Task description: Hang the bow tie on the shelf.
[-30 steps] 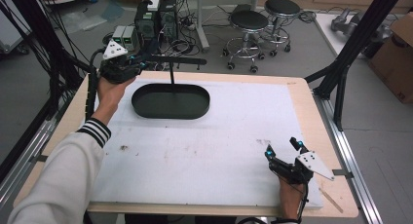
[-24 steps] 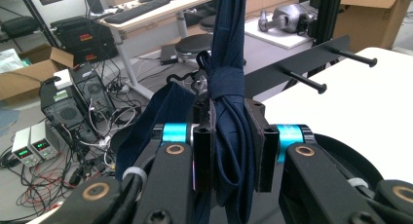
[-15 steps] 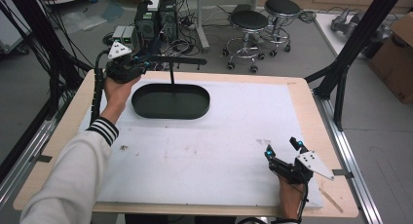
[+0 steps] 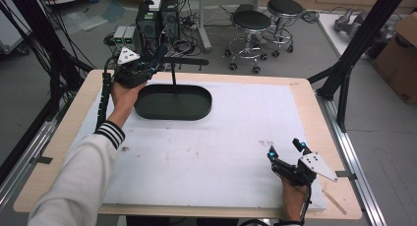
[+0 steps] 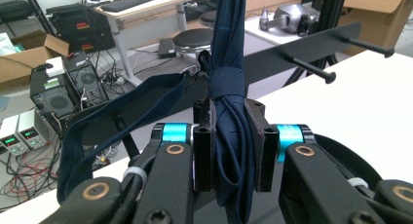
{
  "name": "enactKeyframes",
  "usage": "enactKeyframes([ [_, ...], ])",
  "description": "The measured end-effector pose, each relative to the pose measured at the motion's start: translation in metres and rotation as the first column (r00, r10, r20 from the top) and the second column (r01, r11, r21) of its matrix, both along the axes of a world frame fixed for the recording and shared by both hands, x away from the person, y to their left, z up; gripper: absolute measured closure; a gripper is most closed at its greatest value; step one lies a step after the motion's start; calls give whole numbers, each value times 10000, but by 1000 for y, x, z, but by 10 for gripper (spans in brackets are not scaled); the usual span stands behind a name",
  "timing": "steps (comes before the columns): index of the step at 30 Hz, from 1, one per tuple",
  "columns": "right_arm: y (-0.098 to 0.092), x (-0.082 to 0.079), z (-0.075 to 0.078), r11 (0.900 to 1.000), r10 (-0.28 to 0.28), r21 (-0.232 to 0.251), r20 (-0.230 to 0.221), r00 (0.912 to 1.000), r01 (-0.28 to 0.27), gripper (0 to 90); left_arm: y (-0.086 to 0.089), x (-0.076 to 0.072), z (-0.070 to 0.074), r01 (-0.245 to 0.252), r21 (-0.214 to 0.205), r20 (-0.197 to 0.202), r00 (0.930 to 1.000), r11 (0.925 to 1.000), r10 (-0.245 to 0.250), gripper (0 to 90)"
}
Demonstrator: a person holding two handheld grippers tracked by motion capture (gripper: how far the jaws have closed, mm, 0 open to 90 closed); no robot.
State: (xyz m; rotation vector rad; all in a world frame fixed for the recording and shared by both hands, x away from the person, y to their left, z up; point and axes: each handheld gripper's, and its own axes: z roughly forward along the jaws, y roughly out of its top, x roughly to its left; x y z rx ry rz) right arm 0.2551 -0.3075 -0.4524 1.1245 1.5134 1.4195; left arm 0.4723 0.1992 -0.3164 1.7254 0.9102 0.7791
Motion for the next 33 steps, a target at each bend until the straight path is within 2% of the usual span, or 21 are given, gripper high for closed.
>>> enactKeyframes([
  [10, 0, 0, 0, 10000, -16, 21, -34, 10000, 16, 102, 1, 1, -5, -114, 44, -57, 9999, 9999, 114, 758],
  [19, 0, -1, 0, 10000, -27, 85, -36, 10000, 27, 102, -1, 3, -9, -147, 298, -134, 9998, 9994, 151, 759],
  [25, 0, -1, 0, 10000, -16, 94, -28, 10000, 16, 102, 0, 4, -12, -195, 251, -127, 9997, 9995, 198, 759],
  [33, 0, 0, 0, 10000, -20, 55, 5, 10000, 20, 102, 6, 0, -23, -335, 102, -206, 9992, 9994, 337, 760],
])
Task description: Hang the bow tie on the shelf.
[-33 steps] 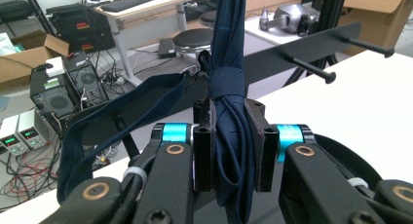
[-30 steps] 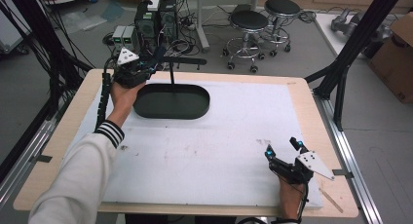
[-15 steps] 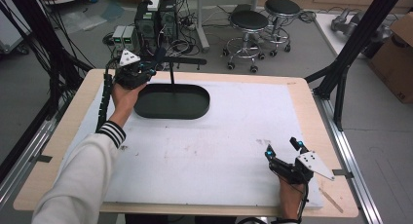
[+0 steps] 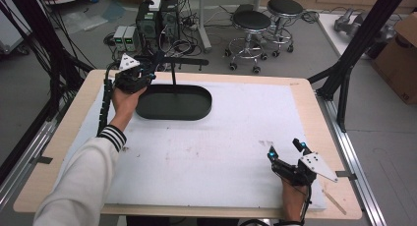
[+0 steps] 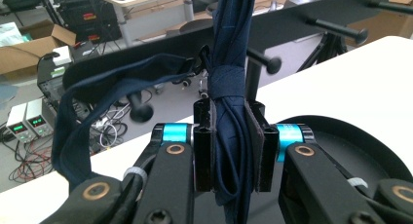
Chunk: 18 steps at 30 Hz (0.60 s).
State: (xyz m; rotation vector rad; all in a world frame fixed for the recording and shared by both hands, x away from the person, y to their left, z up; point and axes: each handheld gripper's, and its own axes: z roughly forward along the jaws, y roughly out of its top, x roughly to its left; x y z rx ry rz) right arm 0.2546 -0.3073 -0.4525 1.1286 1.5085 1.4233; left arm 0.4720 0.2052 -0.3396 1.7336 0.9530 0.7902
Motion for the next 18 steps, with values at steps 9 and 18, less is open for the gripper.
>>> enactKeyframes([
  [9, 0, 0, 0, 10000, 2, -58, 26, 10000, -2, 102, -1, 5, -9, -95, 315, -480, 9988, 9995, 110, 763],
  [18, 0, 0, 0, 10000, 6, -4, -7, 10000, -6, 102, 4, 5, -32, -275, 402, -1061, 9939, 9988, 317, 768],
])
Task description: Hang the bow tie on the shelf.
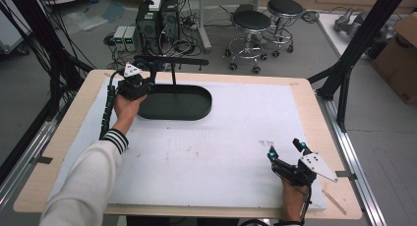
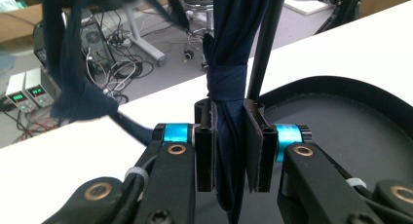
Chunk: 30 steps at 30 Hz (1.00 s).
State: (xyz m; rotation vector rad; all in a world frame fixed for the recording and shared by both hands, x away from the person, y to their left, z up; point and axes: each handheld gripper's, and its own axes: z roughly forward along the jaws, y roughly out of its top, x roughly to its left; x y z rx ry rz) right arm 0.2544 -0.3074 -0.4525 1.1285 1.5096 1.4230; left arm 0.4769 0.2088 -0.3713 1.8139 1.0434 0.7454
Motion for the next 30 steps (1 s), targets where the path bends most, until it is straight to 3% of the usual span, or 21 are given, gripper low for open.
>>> enactKeyframes([
  [14, -1, 1, 0, 9999, 116, 0, -2, 9999, -116, 102, 11, -5, -9, -151, -266, 139, 9998, 9995, 155, 735],
  [16, -1, 1, 0, 9999, 106, 40, -7, 9999, -106, 102, 11, -7, -9, -304, -274, 236, 9992, 9992, 311, 656],
  [18, 0, 0, 0, 9999, 101, 56, -36, 9999, -101, 102, 10, -8, -8, -460, -155, 356, 9983, 9988, 466, 512],
  [19, -1, 1, 0, 9999, 118, 45, -19, 9999, -118, 102, 10, -11, -7, -709, 132, 557, 9960, 9974, 701, 441],
  [22, -2, 1, 0, 9999, 112, 18, 40, 9999, -112, 102, 12, -15, -6, -504, -258, 483, 9975, 9984, 517, 277],
  [24, -2, 1, 0, 9999, 103, 44, 39, 9999, -103, 101, 14, -22, -5, -557, -270, 907, 9942, 9981, 580, 222],
  [26, -1, 1, 0, 9999, 102, 20, 68, 9999, -102, 101, 18, -32, -4, -554, -273, 1567, 9859, 9981, 590, 171],
  [30, 0, 0, 0, 9999, 100, 57, 10, 9999, -100, 102, 28, -51, -4, -28, -1014, 2049, 9785, 9948, 236, 163],
])
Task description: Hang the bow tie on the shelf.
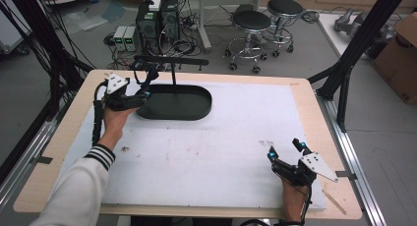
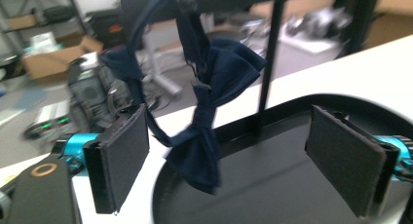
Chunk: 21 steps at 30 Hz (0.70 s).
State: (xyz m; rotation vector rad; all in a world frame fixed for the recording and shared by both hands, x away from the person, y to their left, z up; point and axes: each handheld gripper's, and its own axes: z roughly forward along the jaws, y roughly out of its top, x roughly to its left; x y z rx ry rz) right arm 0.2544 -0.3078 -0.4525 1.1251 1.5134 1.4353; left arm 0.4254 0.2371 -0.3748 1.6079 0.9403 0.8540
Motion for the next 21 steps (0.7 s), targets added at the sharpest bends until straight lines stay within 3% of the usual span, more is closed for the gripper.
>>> enactKeyframes([
  [4, 0, 0, 0, 10000, -39, 9, -21, 10000, 39, 102, 12, -31, -4, 742, -594, 598, 9957, 9955, -706, 161],
  [6, 0, 0, 0, 10000, -43, -12, -21, 10000, 43, 102, 14, -35, -6, 840, -685, 702, 9944, 9941, -792, 161],
  [9, 0, 0, 0, 10000, -51, -41, -25, 10000, 51, 102, 22, -64, -18, 1269, -936, 1130, 9868, 9875, -1161, 161],
  [12, 1, 1, 0, 9998, -62, -196, 92, 9999, 64, 102, 32, -95, -37, 1271, -1120, 1531, 9822, 9855, -1093, 161],
  [16, 1, 0, 0, 9998, -67, -189, 28, 10000, 67, 102, 45, -123, -60, 1199, -1120, 1677, 9807, 9864, -1002, 161],
  [21, 1, 1, 0, 9997, -118, -190, 83, 9999, 120, 102, 57, -134, -71, 1284, -1488, 1337, 9850, 9805, -1087, 161],
])
